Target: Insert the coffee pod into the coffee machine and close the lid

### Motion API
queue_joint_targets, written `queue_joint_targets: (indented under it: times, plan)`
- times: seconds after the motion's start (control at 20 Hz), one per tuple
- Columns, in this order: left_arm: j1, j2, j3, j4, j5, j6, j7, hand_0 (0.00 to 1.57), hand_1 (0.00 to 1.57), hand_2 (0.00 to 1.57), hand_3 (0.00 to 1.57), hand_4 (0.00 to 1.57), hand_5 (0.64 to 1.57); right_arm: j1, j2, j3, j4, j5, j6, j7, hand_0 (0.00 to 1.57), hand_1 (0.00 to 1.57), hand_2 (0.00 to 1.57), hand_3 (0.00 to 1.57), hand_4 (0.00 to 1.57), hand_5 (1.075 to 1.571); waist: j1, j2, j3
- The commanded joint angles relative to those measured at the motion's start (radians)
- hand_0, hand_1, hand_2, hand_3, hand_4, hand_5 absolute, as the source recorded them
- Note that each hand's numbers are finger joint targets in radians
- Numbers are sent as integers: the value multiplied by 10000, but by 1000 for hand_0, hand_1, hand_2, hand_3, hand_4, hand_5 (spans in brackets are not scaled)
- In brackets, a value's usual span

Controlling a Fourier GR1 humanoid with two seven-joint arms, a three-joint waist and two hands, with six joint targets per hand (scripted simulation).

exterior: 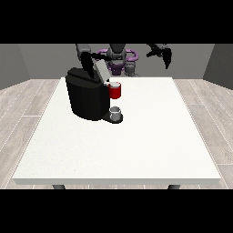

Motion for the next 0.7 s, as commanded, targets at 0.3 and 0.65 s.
queue_joint_targets:
  times: [0.3, 0.65]
  plan:
    - [28, 112, -148, -740, -51, 399, 434, 0, 0, 0, 0, 352, 1571, -1338, -363, 304, 527, 392, 303, -155, 0, 0, 0, 0, 214, 1571, 71, 704, 23]
    - [284, 67, -281, -563, -135, 353, 29, 0, 0, 0, 0, 358, 1571, -2254, -302, 544, 357, 654, 76, 502, 0, 0, 0, 0, 0, 1571, 514, 787, 22]
